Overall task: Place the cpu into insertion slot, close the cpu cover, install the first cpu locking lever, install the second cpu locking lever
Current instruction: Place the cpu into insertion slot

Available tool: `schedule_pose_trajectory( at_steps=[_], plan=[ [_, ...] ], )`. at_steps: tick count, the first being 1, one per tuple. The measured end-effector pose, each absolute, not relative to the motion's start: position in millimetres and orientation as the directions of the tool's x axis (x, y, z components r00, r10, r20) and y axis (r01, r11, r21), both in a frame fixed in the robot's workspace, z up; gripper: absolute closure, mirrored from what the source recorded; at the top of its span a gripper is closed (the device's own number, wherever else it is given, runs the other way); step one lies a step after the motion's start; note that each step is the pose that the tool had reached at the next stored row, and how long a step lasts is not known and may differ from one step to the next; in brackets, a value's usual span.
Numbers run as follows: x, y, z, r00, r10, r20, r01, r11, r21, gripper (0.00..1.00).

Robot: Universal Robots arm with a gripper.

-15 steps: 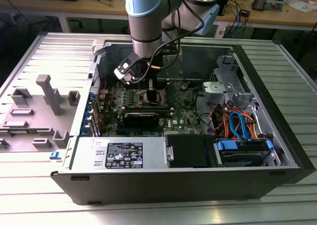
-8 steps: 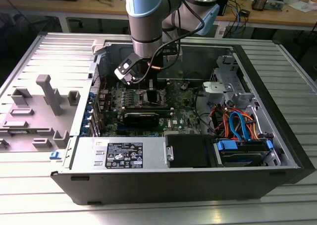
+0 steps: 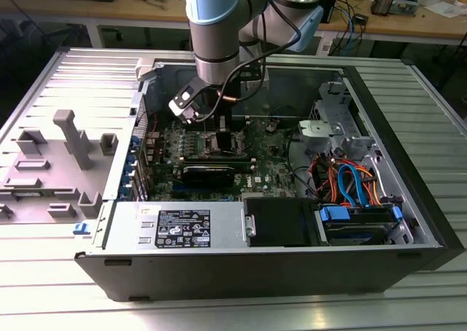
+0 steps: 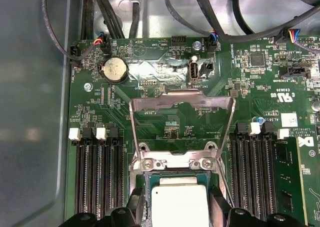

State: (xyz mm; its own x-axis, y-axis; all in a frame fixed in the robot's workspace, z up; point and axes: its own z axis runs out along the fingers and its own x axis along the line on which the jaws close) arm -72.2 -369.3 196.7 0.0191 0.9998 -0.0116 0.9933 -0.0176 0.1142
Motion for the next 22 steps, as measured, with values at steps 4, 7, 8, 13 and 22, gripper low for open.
schedule_pose_trajectory(
  at_steps=[4,7,8,13,22],
  plan=[
    [-72.3,-368.5,196.7,0.021,1.0,-0.012,0.993,-0.019,0.114,0.38],
    [-72.2,-368.2,196.5,0.021,1.0,-0.011,0.993,-0.02,0.114,0.38],
    [-72.2,-368.2,196.5,0.021,1.0,-0.011,0.993,-0.02,0.114,0.38],
    [-71.6,-368.0,195.9,0.012,1.0,-0.011,0.993,-0.01,0.114,0.38],
    [-70.8,-367.5,195.3,0.0,1.0,-0.011,0.993,0.001,0.114,0.38]
  ],
)
